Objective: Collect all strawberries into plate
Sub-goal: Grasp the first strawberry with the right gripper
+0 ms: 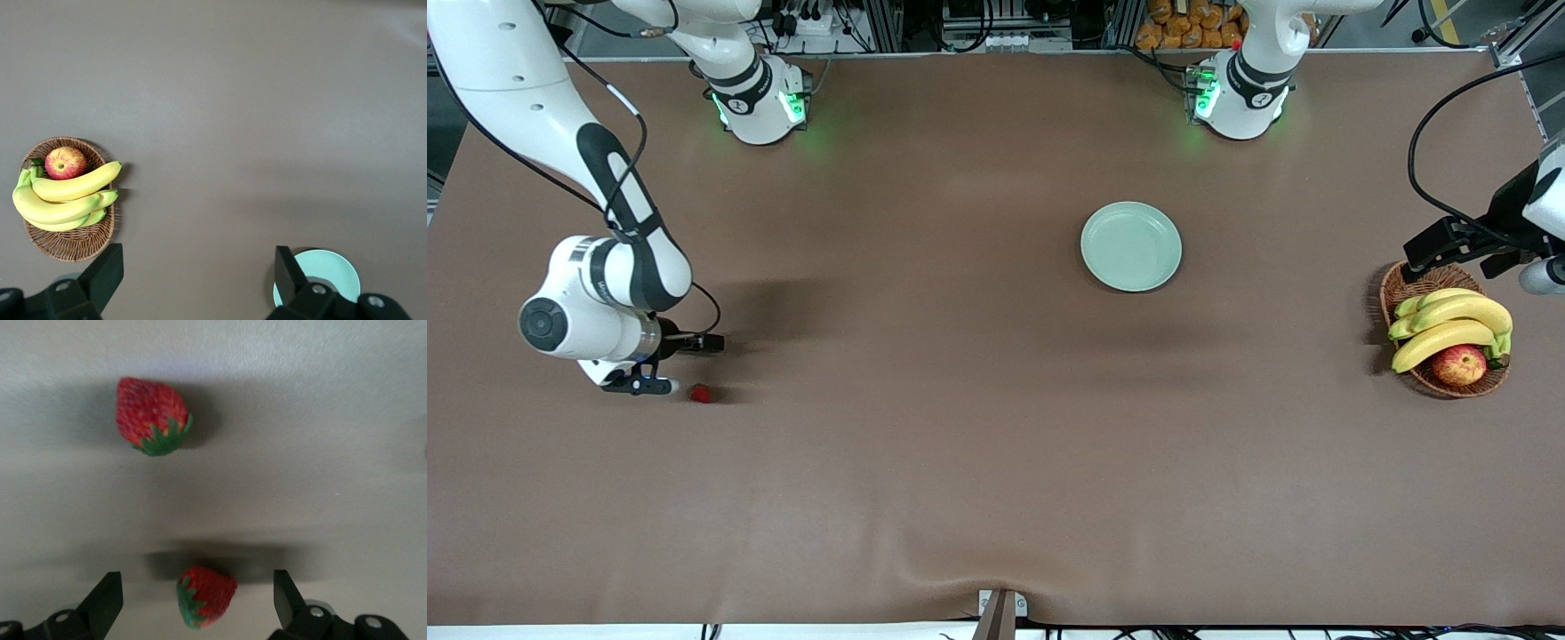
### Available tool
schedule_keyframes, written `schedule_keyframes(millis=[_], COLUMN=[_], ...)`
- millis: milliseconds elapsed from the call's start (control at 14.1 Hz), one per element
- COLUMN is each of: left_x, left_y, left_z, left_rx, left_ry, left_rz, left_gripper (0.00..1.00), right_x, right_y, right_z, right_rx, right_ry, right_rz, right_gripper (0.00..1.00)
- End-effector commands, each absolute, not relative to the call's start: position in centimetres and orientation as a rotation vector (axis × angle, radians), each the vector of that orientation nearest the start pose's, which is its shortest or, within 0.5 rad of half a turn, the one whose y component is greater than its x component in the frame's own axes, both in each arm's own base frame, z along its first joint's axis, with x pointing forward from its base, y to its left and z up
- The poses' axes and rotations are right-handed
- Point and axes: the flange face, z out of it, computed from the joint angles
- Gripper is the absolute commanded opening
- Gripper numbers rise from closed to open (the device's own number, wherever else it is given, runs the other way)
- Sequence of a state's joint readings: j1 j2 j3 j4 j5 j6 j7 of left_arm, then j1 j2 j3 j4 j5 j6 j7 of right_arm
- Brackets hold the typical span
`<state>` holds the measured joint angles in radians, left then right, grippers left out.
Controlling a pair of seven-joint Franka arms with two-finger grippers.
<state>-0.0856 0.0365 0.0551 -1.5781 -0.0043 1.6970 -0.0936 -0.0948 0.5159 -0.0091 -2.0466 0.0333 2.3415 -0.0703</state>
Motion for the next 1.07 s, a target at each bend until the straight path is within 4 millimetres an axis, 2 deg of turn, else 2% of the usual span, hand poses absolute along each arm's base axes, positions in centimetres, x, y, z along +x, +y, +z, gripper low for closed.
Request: schedule_keyframes(millis=[0, 640, 711, 782, 854, 925, 996], left_x=[57.8, 57.9, 57.9, 57.9, 57.9, 57.9, 57.9], left_y=[-2.4, -2.8, -3.0, -3.0, -3.0, -3.0, -3.1], left_z=[61.4, 61.3, 61.3, 61.2, 61.2, 61.1, 61.0], left_rx=[-3.171, -3.172, -3.172, -3.172, -3.172, -3.172, -3.172], left_ry=[-0.094, -0.089, -0.082, -0.084, -0.084, -0.084, -0.082], left_rz=[-0.128, -0.126, -0.126, -0.123, -0.123, -0.121, -0.118], left_gripper=[1.0, 1.0, 1.0, 1.0, 1.0, 1.0, 1.0], right_x=[55.6, 55.2, 55.2, 55.2, 55.2, 55.2, 55.1], right_y=[-5.9, -5.8, -5.8, -6.0, -6.1, -6.2, -6.5], right_z=[16.3, 17.3, 17.3, 17.3, 17.3, 17.3, 17.3], right_rx=[-3.077, -3.072, -3.072, -3.072, -3.071, -3.071, -3.069], right_ry=[0.119, 0.118, 0.118, 0.125, 0.127, 0.13, 0.134], right_rz=[0.337, 0.36, 0.36, 0.36, 0.36, 0.357, 0.359], right_gripper=[1.0, 1.0, 0.92, 0.6, 0.37, 0.18, 0.06])
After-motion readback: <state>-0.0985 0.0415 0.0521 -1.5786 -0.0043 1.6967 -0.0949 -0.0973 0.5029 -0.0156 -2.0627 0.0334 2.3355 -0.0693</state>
